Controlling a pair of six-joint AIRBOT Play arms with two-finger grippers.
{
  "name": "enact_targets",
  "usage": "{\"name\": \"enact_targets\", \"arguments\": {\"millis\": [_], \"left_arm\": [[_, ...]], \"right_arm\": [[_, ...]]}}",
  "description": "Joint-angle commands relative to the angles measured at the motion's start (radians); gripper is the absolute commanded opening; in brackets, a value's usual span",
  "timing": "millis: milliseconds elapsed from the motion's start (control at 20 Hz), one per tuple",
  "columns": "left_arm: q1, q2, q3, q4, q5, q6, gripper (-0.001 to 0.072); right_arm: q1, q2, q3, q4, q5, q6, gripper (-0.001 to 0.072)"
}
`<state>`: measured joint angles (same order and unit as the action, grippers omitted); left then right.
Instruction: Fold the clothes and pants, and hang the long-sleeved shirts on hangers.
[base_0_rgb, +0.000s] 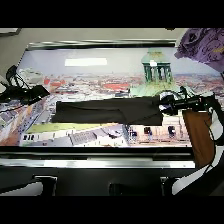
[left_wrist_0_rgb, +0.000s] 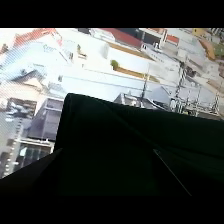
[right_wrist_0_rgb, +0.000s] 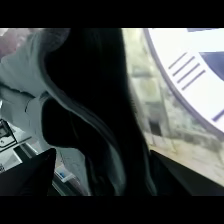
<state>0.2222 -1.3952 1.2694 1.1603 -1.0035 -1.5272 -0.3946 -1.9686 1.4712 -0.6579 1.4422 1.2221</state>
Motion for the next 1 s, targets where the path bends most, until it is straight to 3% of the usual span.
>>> {"name": "enact_targets", "arguments": {"millis": [0, 150, 200, 300, 400, 450, 500, 550, 750, 950], "left_arm": [[0.001, -0.001, 0.001, 0.0, 0.001, -0.003, 0.0619], [0.001, -0.003, 0.001, 0.0, 0.002, -0.003, 0.0619], [0.0, -0.004, 0.001, 0.0, 0.002, -0.003, 0.0618], [0.0, -0.005, 0.001, 0.0, 0.002, -0.01, 0.0617], [0.0, -0.006, 0.001, -0.005, 0.002, -0.032, 0.0505], [-0.003, -0.006, 0.001, -0.008, 0.002, -0.04, 0.0301], [-0.011, -0.006, 0.001, -0.008, 0.002, -0.045, 0.0055], [-0.025, -0.006, 0.001, -0.008, 0.005, -0.045, 0.0022], [-0.143, -0.049, 0.001, -0.1, 0.039, -0.045, 0.0021], [-0.353, -0.166, 0.002, -0.28, 0.156, -0.044, 0.0021]], "right_arm": [[0.04, -0.008, -0.001, -0.007, -0.003, -0.011, 0.0683], [0.071, -0.008, -0.001, -0.027, -0.01, -0.011, 0.0664], [0.081, -0.008, -0.002, -0.044, -0.015, -0.011, 0.0593], [0.097, -0.008, -0.002, -0.079, -0.03, -0.009, 0.0362], [0.106, -0.007, -0.002, -0.098, -0.035, -0.006, 0.0115], [0.106, -0.005, -0.001, -0.098, -0.035, -0.003, 0.0035], [0.106, 0.003, -0.001, -0.1, -0.036, 0.014, 0.0035], [0.104, 0.019, 0.0, -0.11, -0.037, 0.036, 0.0034], [0.104, 0.165, 0.0, -0.155, -0.023, 0.136, 0.0034], [0.104, 0.351, 0.0, -0.231, 0.02, 0.242, 0.0034]]}}
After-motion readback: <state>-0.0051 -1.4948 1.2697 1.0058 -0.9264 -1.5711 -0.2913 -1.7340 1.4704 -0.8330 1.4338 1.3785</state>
